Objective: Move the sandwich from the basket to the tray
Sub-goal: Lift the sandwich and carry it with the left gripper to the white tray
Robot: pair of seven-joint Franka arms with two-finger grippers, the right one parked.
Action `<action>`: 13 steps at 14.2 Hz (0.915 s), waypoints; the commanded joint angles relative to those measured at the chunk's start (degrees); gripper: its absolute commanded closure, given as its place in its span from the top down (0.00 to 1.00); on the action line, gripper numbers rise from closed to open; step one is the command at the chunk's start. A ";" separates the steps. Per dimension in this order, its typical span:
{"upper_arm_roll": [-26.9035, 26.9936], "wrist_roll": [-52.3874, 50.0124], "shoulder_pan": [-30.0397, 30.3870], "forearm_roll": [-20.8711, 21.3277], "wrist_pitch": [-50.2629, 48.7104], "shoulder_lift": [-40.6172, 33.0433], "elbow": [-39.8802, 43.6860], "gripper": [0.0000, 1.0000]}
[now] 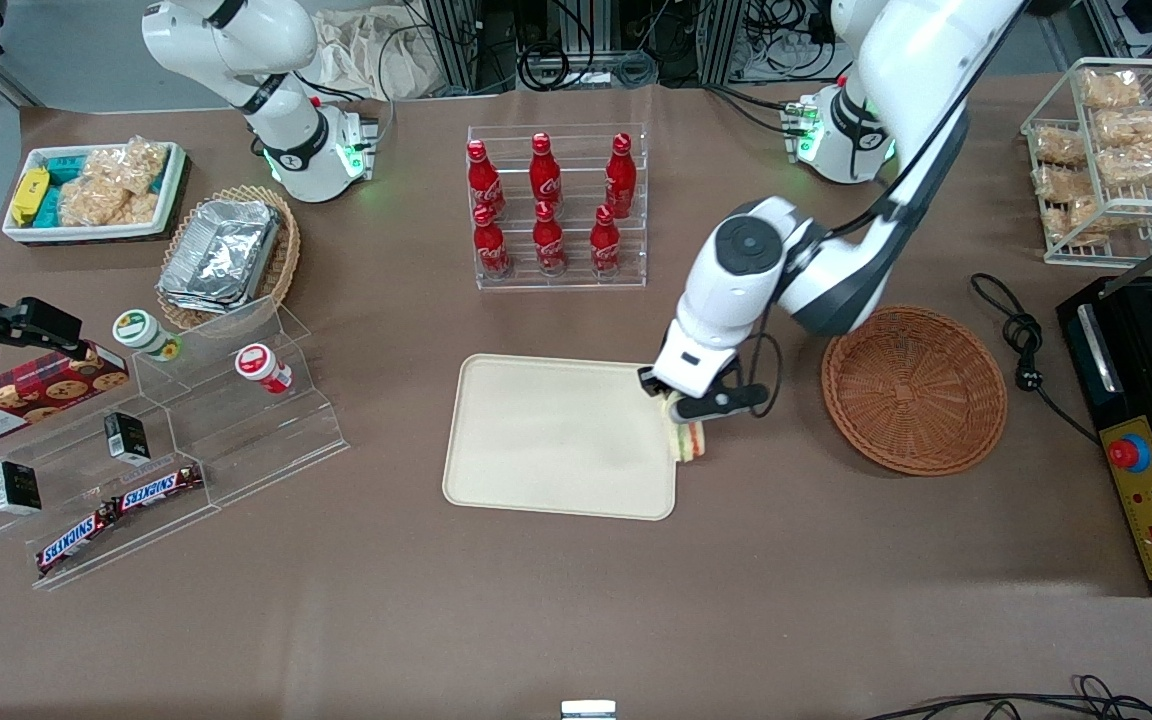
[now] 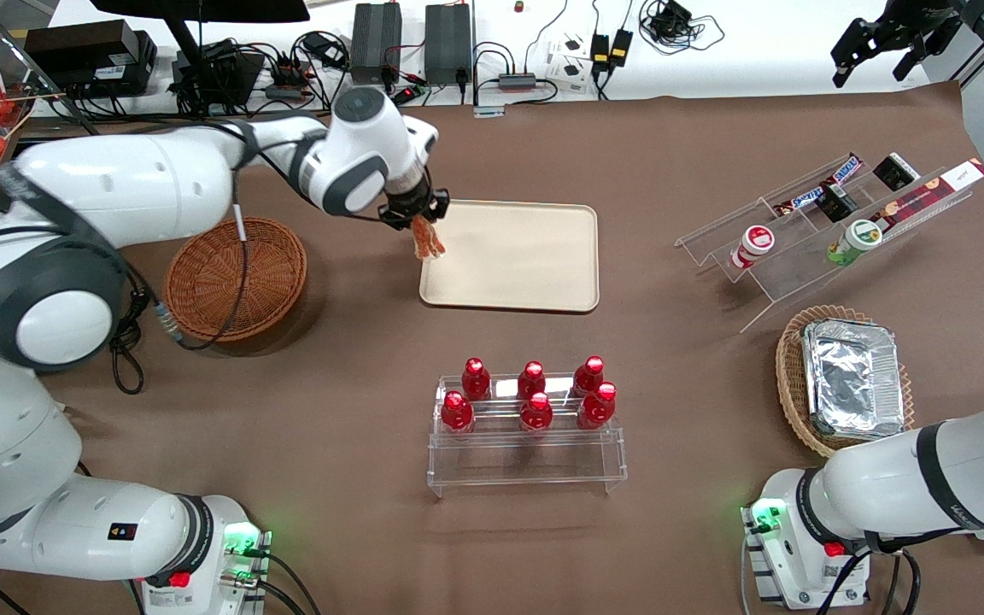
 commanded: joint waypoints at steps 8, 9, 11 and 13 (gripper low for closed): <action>0.15 0.42 -0.93 14.96 5.45 11.61 6.04 1.00; 0.15 0.33 -0.66 14.61 5.45 11.27 6.04 1.00; 0.06 -3.33 -0.05 14.08 5.45 8.30 5.96 1.00; 0.07 -9.05 1.87 13.99 5.36 2.86 5.96 1.00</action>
